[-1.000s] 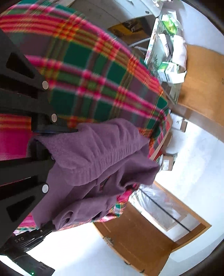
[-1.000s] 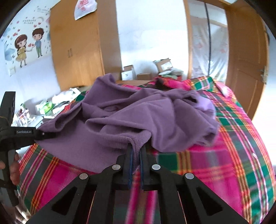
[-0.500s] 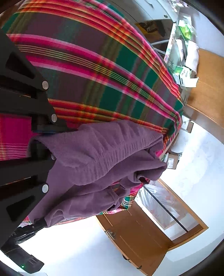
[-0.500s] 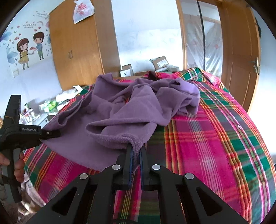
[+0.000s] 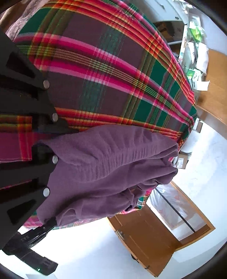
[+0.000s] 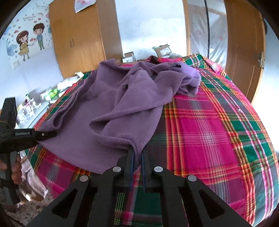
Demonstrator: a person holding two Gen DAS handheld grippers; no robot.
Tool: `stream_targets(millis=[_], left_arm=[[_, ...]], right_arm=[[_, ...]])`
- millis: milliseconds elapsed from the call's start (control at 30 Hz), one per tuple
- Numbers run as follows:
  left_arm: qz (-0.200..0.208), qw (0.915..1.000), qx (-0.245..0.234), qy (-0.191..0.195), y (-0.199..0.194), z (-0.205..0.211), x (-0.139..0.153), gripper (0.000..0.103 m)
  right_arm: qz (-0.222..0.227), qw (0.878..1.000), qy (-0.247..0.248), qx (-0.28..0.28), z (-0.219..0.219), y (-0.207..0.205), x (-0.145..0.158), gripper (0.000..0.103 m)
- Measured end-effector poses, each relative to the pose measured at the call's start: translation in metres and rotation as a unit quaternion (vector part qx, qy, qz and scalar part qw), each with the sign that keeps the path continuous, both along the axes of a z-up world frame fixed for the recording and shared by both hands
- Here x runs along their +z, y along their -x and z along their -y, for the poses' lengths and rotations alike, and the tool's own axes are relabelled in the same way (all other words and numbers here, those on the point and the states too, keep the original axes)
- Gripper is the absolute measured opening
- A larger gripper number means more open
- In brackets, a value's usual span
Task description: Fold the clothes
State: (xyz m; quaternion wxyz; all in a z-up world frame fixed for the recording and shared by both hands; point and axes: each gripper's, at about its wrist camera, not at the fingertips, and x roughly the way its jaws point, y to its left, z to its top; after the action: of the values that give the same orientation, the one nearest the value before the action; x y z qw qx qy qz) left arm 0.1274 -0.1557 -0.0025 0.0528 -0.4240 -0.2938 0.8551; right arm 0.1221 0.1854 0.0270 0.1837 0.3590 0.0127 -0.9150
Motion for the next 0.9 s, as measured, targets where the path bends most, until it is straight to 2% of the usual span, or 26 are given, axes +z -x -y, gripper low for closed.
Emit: stream_targets(millis=[200,400,733,900], left_arm=[[-0.014,0.9999,0.0,-0.002,-0.003,0.017,0.013,0.013],[0.01,0.9999,-0.007,-0.008,-0.007,0.027,0.004,0.016],[0.002,1.0,0.0,-0.007,-0.014,0.044,0.007,0.02],[0.006,0.9996,0.016,-0.024,-0.022,0.056,0.002,0.021]], right_arm=[[-0.011,0.999,0.019,0.034,-0.007,-0.005,0.021,0.012],[-0.013,0.997,0.062,0.047,-0.005,-0.001,0.037,0.019],[0.039,0.988,0.076,0.131,0.071,0.034,0.023,0.02],[0.058,0.98,0.074,0.172,0.11,0.047,0.016,0.02]])
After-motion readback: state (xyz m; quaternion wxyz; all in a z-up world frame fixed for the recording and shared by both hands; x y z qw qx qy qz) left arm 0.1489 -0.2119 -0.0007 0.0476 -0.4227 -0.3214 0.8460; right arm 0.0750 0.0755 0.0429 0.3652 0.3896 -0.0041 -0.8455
